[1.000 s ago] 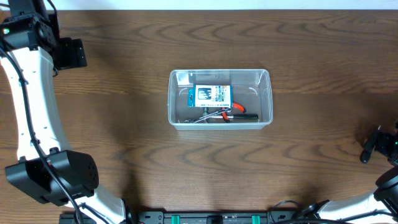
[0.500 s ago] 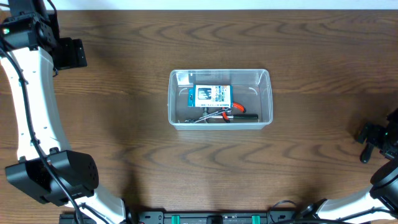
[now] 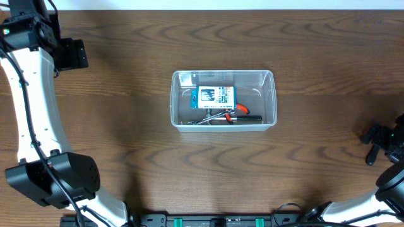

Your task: Pack container

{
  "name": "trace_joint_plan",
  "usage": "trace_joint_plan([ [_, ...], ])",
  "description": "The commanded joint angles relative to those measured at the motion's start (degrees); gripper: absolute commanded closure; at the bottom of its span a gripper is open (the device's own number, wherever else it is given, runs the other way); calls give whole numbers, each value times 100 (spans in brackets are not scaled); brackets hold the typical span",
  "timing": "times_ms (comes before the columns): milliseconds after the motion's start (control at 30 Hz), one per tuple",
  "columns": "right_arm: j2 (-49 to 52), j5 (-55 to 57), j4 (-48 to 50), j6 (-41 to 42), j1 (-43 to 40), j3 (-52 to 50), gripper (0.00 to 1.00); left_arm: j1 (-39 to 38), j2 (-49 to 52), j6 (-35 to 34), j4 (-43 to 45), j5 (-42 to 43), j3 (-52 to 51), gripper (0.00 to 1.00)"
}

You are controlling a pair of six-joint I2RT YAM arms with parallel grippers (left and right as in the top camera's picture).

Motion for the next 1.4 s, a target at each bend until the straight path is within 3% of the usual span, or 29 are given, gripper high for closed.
trace_joint_plan([
  [0, 31, 15, 2, 149, 31, 15, 1, 17, -20, 28, -2, -46, 31, 2],
  [300, 42, 7, 20, -372, 28, -98, 1, 17, -20, 28, -2, -46, 31, 2],
  [1367, 42, -354, 170, -417, -212, -105, 1, 17, -20, 28, -2, -46, 31, 2],
])
